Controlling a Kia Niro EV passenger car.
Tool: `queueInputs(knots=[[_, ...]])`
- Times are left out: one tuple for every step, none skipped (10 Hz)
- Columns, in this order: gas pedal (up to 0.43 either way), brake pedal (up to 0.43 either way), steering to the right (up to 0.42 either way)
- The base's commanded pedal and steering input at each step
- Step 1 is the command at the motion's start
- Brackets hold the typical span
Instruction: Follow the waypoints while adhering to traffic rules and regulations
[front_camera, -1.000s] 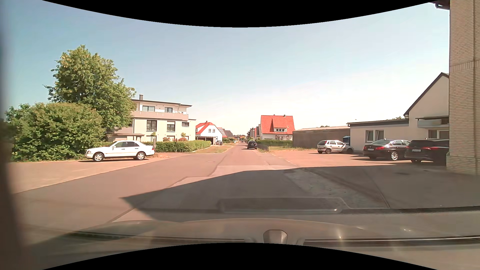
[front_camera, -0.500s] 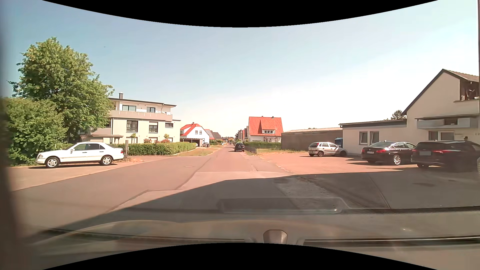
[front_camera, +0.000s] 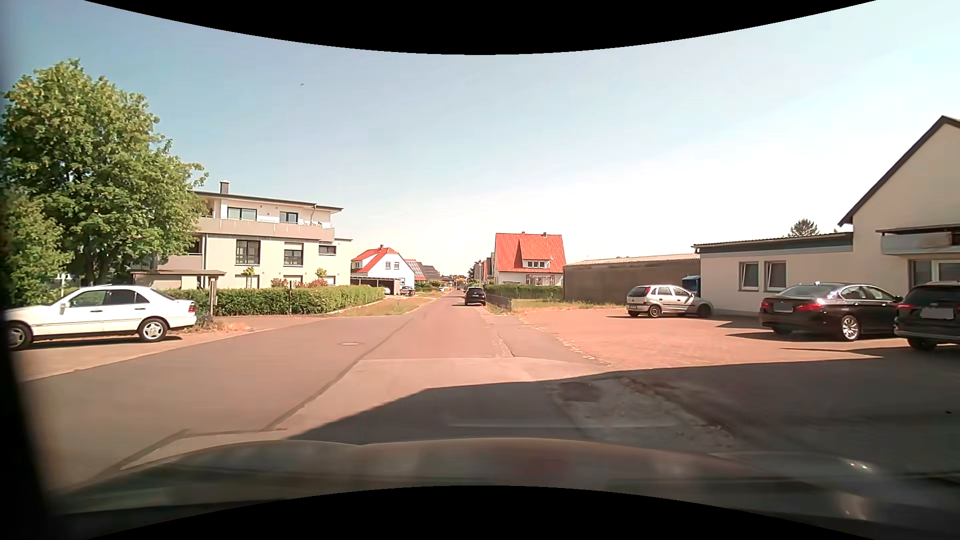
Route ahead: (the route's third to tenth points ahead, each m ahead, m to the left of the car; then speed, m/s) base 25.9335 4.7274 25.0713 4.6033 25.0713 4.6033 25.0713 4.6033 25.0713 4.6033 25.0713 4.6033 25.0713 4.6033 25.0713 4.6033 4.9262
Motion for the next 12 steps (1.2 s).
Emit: queueInputs(knots=[[0.087, 0.006, -0.02], [0.087, 0.006, -0.024], [0.087, 0.006, -0.029], [0.087, 0.006, -0.034], [0.087, 0.006, -0.035], [0.087, 0.006, -0.035], [0.087, 0.006, -0.036], [0.079, 0.006, -0.036], [0.059, 0.006, -0.036], [0.039, 0.006, -0.032], [0.02, 0.006, -0.022], [0.0, 0.006, -0.016]])
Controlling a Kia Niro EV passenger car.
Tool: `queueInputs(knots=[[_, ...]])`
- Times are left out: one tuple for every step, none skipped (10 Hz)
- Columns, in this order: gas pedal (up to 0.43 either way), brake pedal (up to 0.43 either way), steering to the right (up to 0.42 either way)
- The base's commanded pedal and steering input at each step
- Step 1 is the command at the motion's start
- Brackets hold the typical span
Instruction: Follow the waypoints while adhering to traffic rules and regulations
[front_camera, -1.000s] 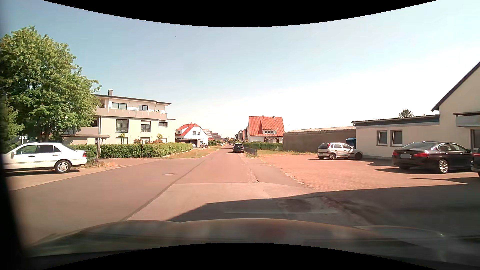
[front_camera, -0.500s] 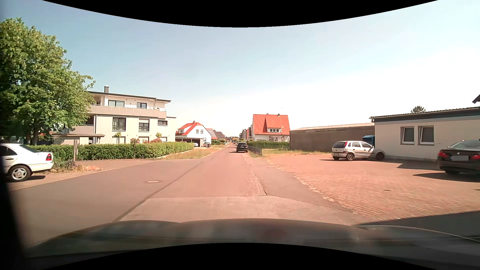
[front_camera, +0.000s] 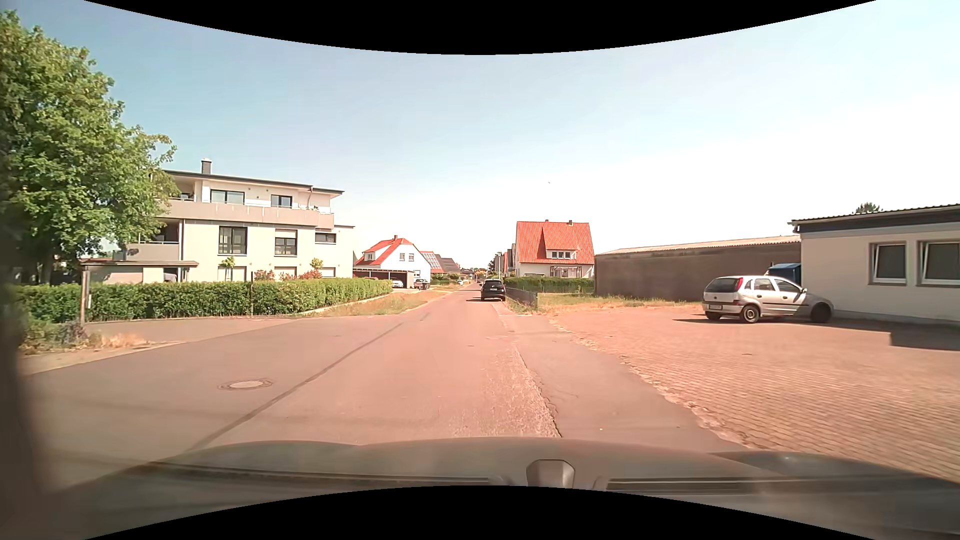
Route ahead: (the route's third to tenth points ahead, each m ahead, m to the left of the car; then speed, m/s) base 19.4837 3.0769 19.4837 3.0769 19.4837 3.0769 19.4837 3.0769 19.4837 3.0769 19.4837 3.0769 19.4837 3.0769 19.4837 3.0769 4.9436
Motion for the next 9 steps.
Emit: queueInputs(knots=[[0.0, 0.006, -0.015], [0.0, 0.006, -0.015], [0.0, 0.006, -0.015], [0.0, 0.0, -0.016], [0.0, 0.006, -0.015], [0.0, 0.006, -0.013], [0.0, 0.006, -0.013], [0.0, 0.006, -0.013], [0.0, 0.006, -0.016]])
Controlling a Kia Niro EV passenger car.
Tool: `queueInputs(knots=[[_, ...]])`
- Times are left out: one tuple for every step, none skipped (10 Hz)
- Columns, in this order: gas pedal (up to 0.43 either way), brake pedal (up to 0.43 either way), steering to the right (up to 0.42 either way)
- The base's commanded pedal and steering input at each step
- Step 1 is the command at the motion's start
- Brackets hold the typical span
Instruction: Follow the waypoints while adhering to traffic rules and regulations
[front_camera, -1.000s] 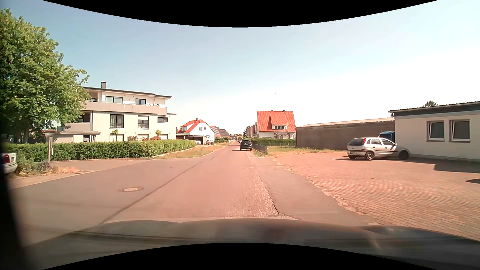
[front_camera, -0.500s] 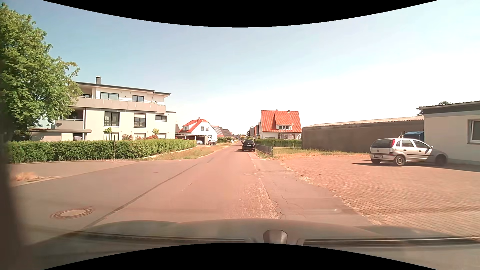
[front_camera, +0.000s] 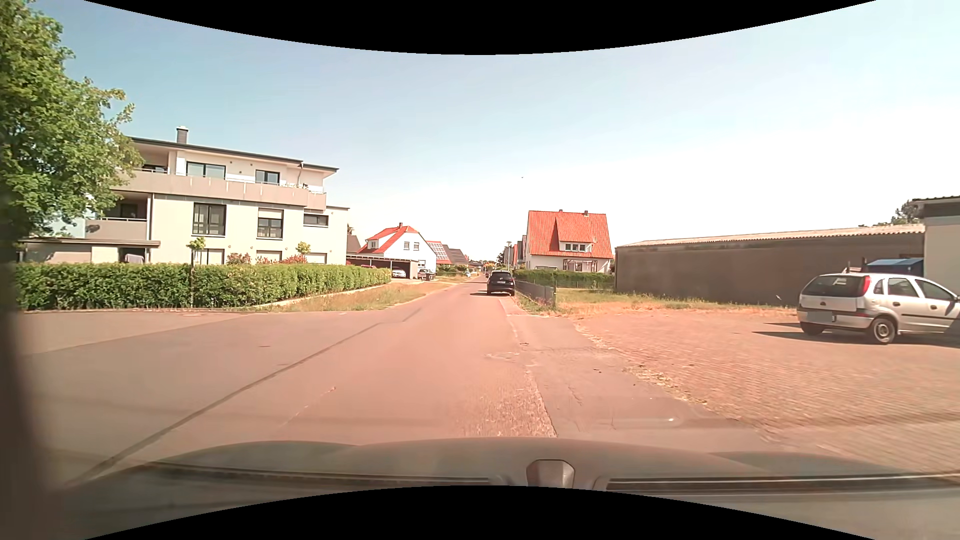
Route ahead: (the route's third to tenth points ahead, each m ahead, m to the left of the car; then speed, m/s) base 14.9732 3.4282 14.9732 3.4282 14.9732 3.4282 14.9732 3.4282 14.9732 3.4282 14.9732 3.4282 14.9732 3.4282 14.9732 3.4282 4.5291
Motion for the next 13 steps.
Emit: queueInputs(knots=[[0.0, 0.006, -0.022], [0.0, 0.006, -0.023], [0.0, 0.006, -0.025], [0.0, 0.006, -0.029], [0.0, 0.006, -0.031], [0.0, 0.006, -0.035], [0.02, 0.006, -0.039], [0.047, 0.006, -0.039], [0.059, 0.0, -0.039], [0.059, 0.006, -0.039], [0.059, 0.006, -0.039], [0.059, 0.006, -0.039], [0.047, 0.006, -0.039]])
